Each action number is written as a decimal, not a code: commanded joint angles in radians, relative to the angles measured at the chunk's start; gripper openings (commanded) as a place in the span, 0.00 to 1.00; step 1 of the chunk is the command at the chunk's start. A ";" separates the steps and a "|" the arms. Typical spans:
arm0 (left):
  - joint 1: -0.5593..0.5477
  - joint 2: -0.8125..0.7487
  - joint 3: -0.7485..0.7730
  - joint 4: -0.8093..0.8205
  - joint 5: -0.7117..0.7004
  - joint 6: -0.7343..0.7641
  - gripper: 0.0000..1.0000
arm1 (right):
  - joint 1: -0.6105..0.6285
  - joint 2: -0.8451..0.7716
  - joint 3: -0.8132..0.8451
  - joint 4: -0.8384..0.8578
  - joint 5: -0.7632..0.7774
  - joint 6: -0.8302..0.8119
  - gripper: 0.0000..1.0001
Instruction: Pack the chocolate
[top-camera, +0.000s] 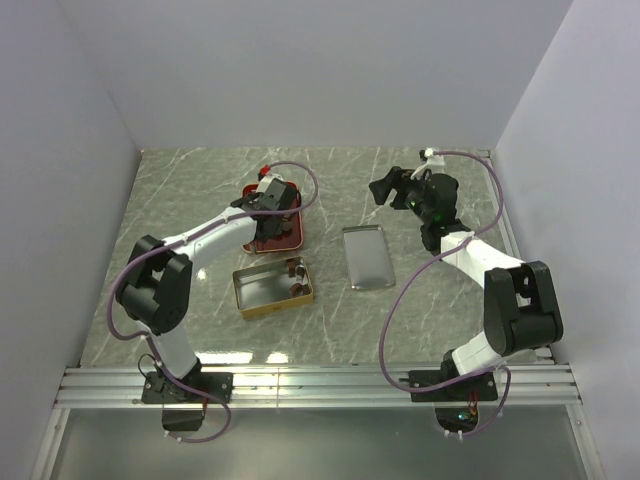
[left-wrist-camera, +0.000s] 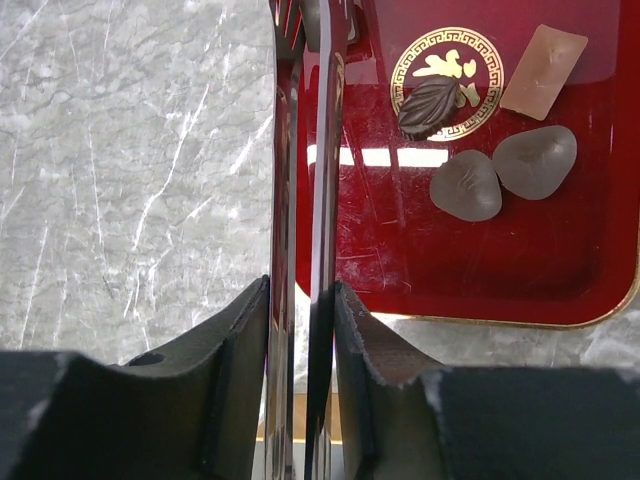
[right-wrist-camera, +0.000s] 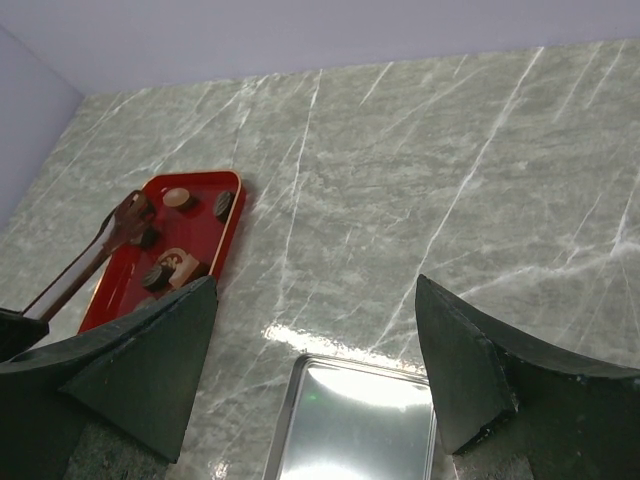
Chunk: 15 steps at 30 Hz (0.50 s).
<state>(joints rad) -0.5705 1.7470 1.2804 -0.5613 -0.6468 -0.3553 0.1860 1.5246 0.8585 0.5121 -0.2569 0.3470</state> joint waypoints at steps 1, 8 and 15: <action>-0.005 -0.078 0.034 0.003 0.009 0.016 0.34 | -0.006 -0.004 0.050 0.022 -0.012 -0.011 0.87; -0.049 -0.148 0.022 -0.017 0.026 0.021 0.33 | -0.006 -0.009 0.048 0.022 -0.018 -0.008 0.87; -0.074 -0.205 -0.001 -0.055 0.053 0.004 0.33 | -0.006 -0.017 0.045 0.023 -0.021 -0.006 0.87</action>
<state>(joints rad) -0.6350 1.5970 1.2804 -0.6006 -0.6128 -0.3527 0.1860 1.5246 0.8585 0.5087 -0.2649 0.3470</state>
